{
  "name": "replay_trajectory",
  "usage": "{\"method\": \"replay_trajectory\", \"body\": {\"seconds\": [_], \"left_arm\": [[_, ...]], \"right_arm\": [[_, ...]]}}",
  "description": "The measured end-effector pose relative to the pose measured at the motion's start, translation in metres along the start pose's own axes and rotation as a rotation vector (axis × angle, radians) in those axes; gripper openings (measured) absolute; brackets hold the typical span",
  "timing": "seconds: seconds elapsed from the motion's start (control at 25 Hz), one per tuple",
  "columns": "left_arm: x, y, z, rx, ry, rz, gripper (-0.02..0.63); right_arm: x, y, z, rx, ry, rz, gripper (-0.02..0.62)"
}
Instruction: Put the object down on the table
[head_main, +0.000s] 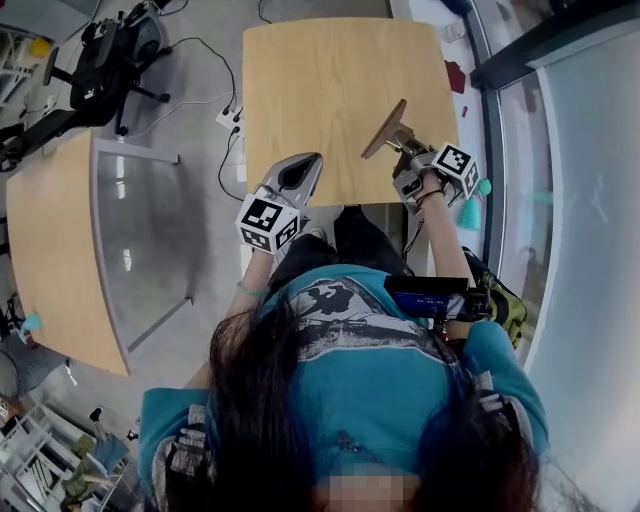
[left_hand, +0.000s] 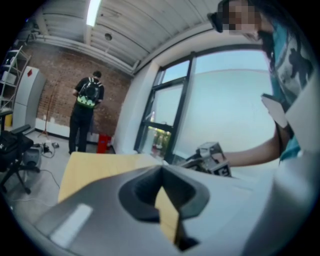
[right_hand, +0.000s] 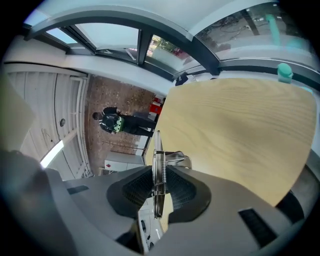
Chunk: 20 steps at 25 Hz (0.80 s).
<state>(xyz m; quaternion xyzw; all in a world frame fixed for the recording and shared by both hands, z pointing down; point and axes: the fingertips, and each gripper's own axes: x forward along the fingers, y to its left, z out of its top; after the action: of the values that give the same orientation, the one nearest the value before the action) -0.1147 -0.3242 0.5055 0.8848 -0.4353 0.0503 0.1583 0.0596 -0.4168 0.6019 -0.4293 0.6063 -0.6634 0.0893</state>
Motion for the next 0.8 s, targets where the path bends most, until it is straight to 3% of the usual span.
{"method": "replay_trajectory", "body": {"seconds": [0.32,0.8], "left_arm": [[0.061,0.020,0.012,-0.008,0.019,0.024,0.003],[0.073,0.036,0.009,-0.038,0.039,0.071,0.003]], "right_arm": [[0.086,-0.016,0.054,-0.034,0.080,-0.066,0.092],[0.142,-0.065,0.071,-0.101,0.119,-0.226,0.092]]}}
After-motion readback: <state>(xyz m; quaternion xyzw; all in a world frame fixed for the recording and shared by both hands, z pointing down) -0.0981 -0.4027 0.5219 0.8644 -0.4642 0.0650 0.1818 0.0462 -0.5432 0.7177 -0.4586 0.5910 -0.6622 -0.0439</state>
